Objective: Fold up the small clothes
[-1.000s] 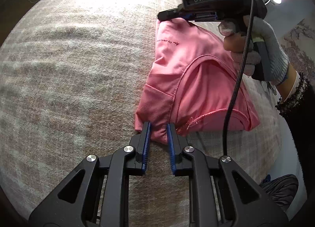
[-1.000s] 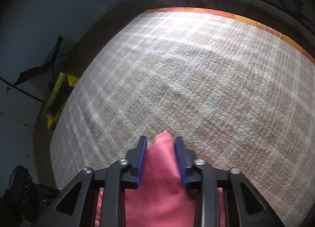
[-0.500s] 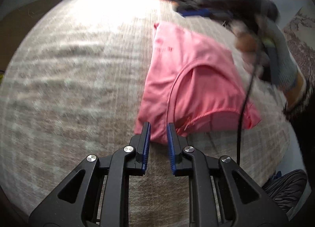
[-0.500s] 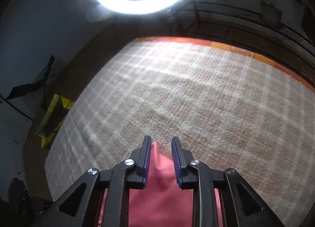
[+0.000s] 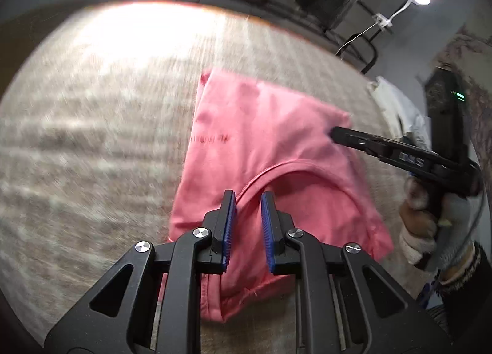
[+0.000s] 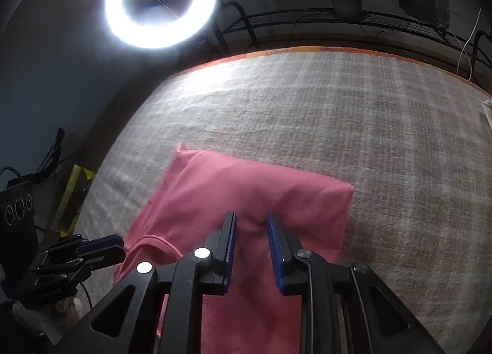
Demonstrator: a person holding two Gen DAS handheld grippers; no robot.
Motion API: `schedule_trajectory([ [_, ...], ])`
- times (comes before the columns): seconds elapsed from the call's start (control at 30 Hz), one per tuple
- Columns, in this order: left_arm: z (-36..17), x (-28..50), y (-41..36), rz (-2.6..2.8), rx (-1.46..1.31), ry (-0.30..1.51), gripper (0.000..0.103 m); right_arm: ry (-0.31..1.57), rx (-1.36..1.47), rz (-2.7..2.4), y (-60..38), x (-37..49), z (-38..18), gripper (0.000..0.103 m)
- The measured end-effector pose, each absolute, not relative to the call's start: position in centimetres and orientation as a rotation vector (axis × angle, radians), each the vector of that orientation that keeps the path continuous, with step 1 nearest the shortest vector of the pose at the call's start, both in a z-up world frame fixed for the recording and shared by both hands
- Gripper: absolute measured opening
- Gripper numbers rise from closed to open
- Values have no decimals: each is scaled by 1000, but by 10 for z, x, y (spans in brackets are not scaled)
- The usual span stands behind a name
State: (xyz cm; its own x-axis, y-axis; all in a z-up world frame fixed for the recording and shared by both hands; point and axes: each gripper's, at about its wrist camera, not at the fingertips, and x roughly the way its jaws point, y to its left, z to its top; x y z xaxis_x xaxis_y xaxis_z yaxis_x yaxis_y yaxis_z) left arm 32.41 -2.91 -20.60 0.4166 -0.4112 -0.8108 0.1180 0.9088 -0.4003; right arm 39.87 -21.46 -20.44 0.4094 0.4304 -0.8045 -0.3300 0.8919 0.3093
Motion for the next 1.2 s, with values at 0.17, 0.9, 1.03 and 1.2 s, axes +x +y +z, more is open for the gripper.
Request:
schedule_trajectory([
  [0.17,-219,320,-20,-323,-269,1103,15,1070,37,422,-224,393,-223,17],
  [0.9,-209,355,58,-340,-608,1084,33,1020,344,383,-267,289,-180,53],
  [1.03,-198,354,53,-333,-567,1039,33,1025,435,327,-298,304,-200,47],
  [1.2,-176,369,4,-399,-459,978,33,955,320,368,-276,328,-192,20],
])
